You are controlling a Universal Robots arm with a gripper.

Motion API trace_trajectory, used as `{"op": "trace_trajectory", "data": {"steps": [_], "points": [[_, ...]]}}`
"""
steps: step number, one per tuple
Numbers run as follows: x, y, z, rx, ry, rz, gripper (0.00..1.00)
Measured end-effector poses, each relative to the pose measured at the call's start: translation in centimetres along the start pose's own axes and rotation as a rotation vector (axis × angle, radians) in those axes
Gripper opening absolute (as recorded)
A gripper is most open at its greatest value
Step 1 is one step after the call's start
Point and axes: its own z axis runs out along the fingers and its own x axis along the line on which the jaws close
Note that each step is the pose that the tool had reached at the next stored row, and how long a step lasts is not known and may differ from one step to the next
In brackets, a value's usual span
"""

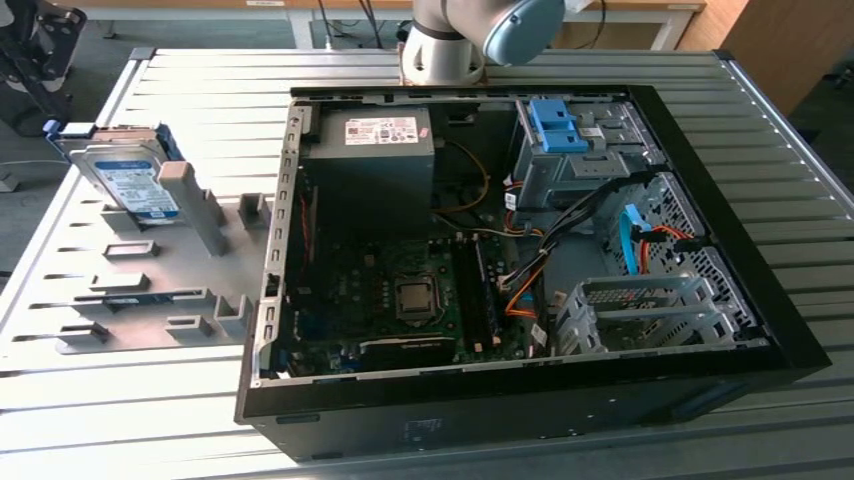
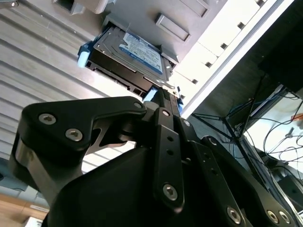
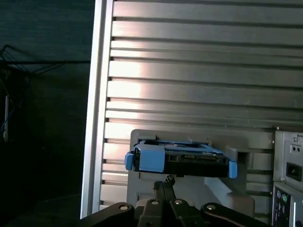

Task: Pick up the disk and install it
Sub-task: 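Pick up the disk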

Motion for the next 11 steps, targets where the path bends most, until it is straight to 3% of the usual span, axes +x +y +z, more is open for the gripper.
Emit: {"op": "trace_trajectory", "data": {"steps": [11], "points": [[0.00,0.00,0.00,0.0039,0.0039,-0.102,0.11]]}}
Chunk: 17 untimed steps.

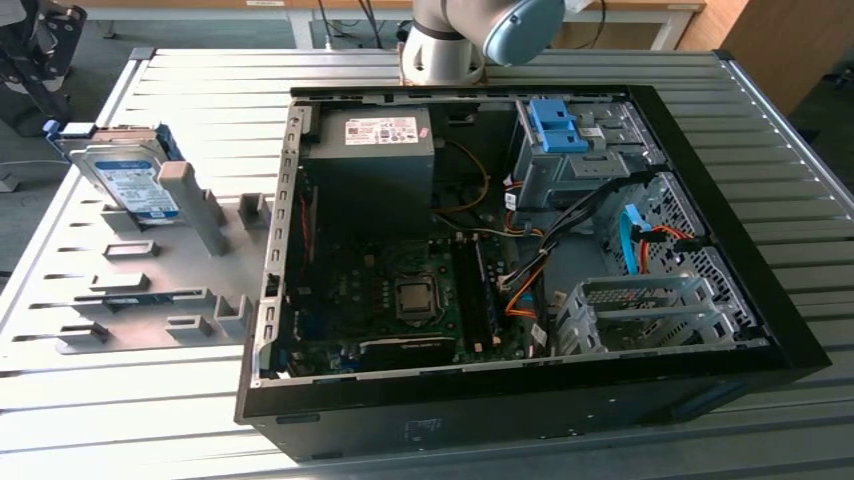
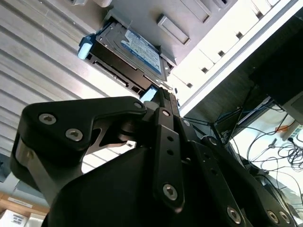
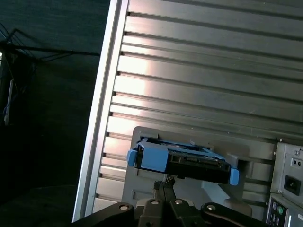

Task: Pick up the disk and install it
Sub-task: 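Pick up the disk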

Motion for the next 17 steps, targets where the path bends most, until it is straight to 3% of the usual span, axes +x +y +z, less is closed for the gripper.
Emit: {"op": "trace_trajectory", "data": {"steps": [17], "points": [[0.07,0.00,0.01,0.0050,0.0047,-0.130,0.11]]}}
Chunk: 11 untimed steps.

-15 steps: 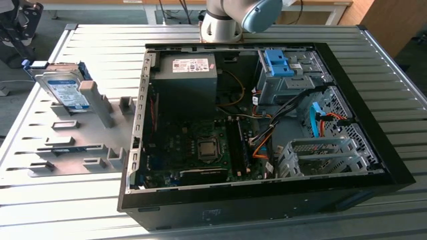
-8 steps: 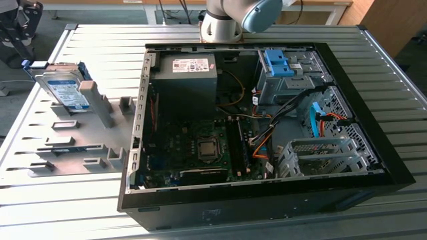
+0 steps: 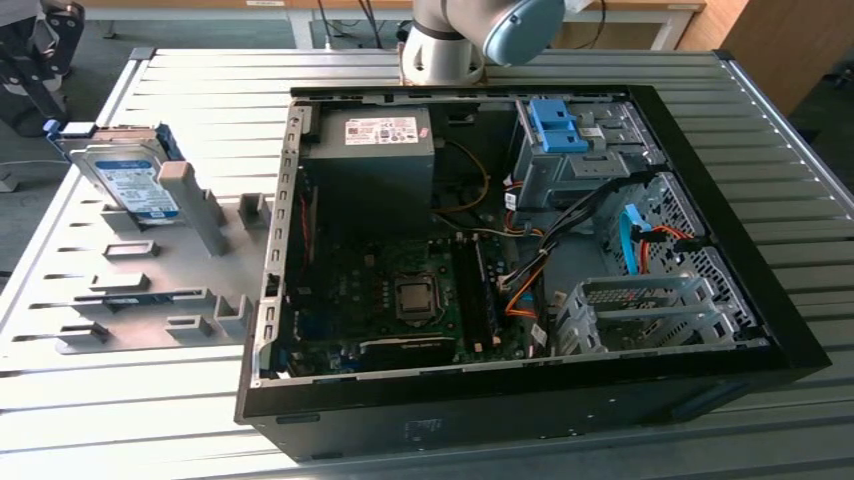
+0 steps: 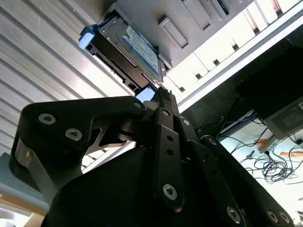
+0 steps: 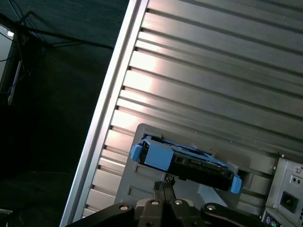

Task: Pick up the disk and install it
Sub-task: 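Pick up the disk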

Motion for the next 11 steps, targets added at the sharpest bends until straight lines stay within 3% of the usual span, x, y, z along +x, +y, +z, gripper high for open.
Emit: {"op": "trace_trajectory", "data": {"steps": [11], "points": [[0.00,0.00,0.01,0.0008,0.0005,-0.020,0.11]]}}
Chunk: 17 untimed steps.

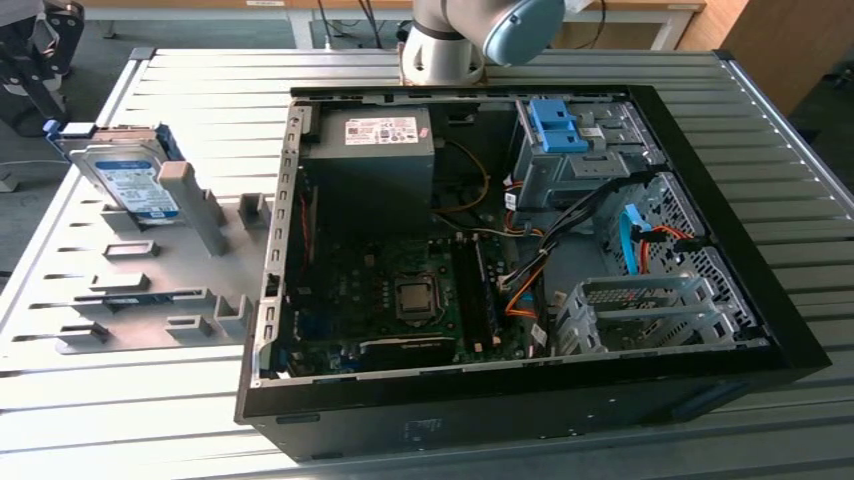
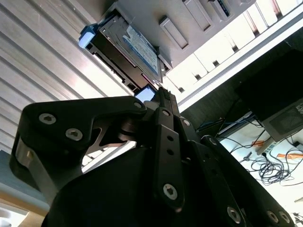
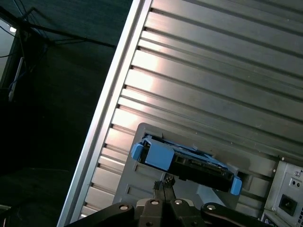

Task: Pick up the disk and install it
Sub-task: 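Pick up the disk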

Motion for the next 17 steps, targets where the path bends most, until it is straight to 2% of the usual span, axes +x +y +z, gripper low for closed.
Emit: {"op": "trace_trajectory", "data": {"steps": [17], "points": [[0.00,0.00,0.00,0.0005,0.0005,-0.015,0.11]]}}
